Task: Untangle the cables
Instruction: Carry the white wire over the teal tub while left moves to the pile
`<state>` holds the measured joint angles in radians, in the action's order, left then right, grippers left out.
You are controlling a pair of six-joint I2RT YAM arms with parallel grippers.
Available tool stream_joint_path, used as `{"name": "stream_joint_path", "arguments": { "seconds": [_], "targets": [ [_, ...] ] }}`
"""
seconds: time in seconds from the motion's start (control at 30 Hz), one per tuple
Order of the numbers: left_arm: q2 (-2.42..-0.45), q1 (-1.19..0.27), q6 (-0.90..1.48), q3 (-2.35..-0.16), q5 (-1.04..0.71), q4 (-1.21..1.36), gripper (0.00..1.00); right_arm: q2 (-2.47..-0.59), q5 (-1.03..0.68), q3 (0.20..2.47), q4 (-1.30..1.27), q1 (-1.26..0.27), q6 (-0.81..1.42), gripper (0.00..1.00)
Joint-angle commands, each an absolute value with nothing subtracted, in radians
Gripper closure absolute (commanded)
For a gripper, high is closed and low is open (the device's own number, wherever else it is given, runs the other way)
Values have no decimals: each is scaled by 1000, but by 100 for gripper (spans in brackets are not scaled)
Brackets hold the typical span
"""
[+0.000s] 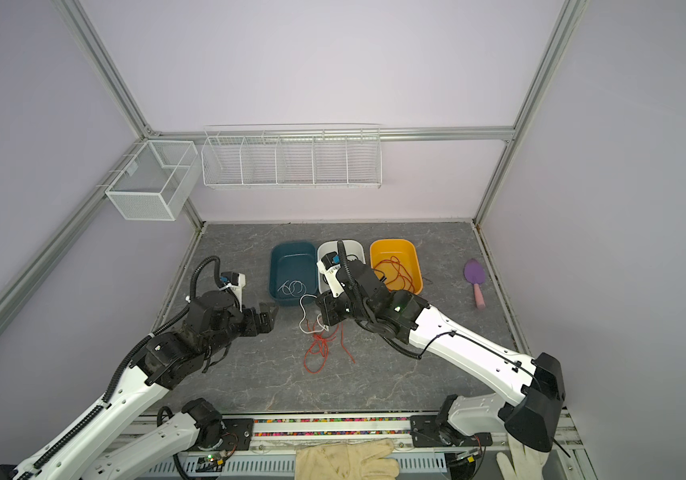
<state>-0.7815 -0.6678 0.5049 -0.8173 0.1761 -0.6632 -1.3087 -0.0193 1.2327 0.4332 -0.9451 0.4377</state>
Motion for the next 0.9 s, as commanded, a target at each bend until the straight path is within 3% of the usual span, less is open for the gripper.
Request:
{"name": "stream_joint_path", "arguments": {
  "seconds": [0.0,0.2,0.47,0.87],
  "targets": [
    [-759,-670,593,-762,121,-657,0,-1280,-2,1275,475,-951,407,93],
    [-759,-670,705,-609,2,-511,0,-1249,2,1313,484,-951,410,93],
    [-714,-670,754,-513,17,-454,0,-1296,32,1357,511,-930,384,93],
    [-748,-670,815,-360,12,-319,0,-1610,-161,1605,519,-792,403,93]
  ]
}}
